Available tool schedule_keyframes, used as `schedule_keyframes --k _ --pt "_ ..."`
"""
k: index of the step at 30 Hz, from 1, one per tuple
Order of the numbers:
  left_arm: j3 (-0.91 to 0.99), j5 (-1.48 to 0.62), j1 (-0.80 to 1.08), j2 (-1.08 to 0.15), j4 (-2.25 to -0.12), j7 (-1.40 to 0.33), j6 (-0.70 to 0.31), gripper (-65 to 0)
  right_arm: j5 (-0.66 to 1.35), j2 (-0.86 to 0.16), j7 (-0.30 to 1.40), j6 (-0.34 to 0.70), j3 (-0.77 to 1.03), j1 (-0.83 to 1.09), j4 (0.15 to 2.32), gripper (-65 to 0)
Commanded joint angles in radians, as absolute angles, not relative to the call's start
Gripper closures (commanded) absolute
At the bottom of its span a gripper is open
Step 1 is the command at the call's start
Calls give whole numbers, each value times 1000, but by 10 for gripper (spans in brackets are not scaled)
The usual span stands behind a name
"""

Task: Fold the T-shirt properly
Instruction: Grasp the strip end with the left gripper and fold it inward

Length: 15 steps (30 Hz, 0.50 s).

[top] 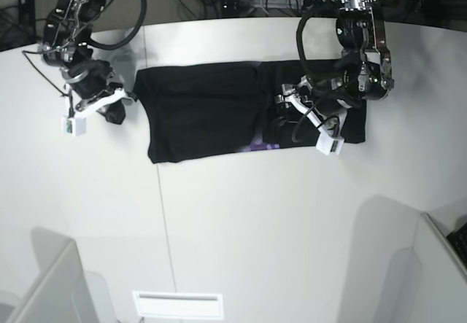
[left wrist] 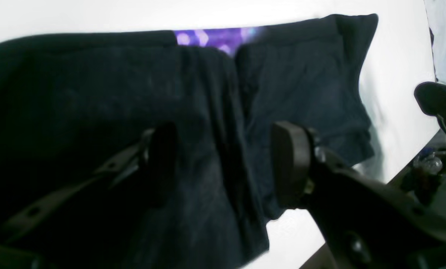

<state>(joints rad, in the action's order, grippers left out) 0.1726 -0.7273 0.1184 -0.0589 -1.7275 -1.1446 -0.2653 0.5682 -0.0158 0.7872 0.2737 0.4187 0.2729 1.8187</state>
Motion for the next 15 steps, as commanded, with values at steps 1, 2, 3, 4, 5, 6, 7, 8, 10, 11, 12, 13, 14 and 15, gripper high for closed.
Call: schedule_keyframes --k 1,2,3,4,5,6,7,8,10,11,12,13,14,15 --pt "139 -753 88 -59 -1733 -1132 -274 -385 579 -22 768 283 423 265 1836 0" --pt "107 -753 79 -59 -1728 -1132 -274 -385 579 -22 768 283 423 265 1836 0" --pt "81 -753 73 -59 -1730 -1132 -274 -383 579 -22 768 283 423 265 1836 0" --pt "64 -753 73 -59 -1738 -1132 -274 -382 579 -22 768 283 423 265 1836 0" --pt "61 -753 73 -59 -1753 -1132 -274 -380 579 -22 769 283 423 265 1836 0" --pt "59 -746 76 -61 -1774 -1130 -274 -378 579 -22 769 283 423 266 1837 0" --pt "65 -745 81 -64 -1797 -1129 -274 -360 579 -22 771 283 423 268 1839 0" --pt "88 -745 84 -67 -1817 -1129 -274 -321 579 -22 774 283 423 268 1840 0" --pt "176 -746 99 -94 -1853 -1132 -274 -166 610 -22 822 283 423 263 1844 0" --pt "226 -746 116 -107 -1865 -1132 -274 -74 642 -22 851 283 426 262 1845 0" --pt "275 -746 130 -120 -1874 -1132 -274 0 680 -22 877 283 426 254 1844 0" --pt "334 -746 148 -137 -1879 -1132 -274 0 725 -25 903 283 426 246 1840 -57" --pt "389 -746 163 -157 -1880 -1132 -274 0 760 -28 926 283 426 242 1837 -167" --pt "441 -745 182 -176 -1877 -1130 -274 0 783 -28 943 283 426 234 1837 -279"
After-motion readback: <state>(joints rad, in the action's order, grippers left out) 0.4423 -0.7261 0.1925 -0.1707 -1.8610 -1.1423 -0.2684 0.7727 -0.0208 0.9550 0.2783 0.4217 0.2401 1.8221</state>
